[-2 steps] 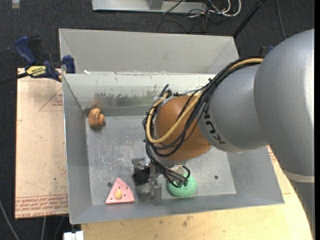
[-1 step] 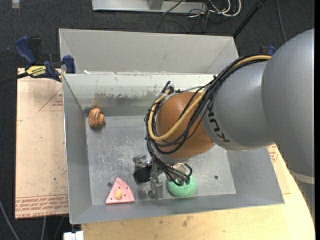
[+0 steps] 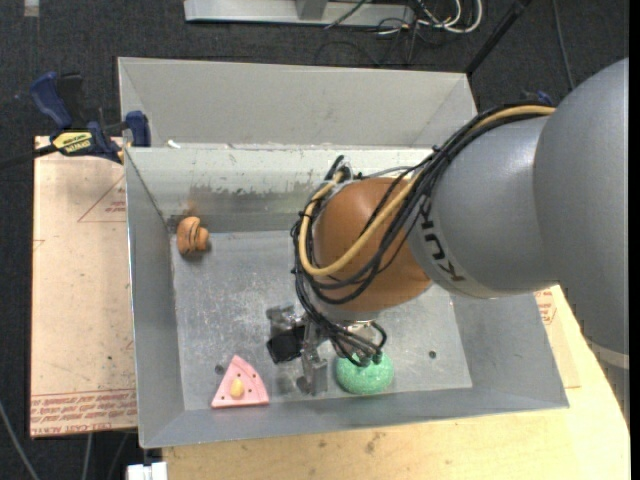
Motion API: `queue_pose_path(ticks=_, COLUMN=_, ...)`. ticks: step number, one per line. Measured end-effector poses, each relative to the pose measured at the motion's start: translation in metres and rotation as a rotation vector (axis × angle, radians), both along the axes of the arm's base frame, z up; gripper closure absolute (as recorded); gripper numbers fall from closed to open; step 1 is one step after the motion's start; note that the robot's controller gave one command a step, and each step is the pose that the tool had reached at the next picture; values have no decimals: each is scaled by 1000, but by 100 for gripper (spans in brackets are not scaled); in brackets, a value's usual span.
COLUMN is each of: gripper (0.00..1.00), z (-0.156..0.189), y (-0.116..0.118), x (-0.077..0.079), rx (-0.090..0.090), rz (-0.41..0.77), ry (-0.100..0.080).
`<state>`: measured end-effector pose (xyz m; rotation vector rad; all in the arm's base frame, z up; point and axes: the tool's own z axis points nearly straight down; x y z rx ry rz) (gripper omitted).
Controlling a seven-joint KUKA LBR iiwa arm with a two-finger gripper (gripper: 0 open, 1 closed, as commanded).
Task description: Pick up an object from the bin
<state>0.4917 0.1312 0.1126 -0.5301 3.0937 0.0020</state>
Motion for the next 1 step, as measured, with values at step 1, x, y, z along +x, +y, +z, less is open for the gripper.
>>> queue_pose_path(ticks=1, gripper=100, z=8, y=0, x=-1, rx=-1, rz=0, ry=3)
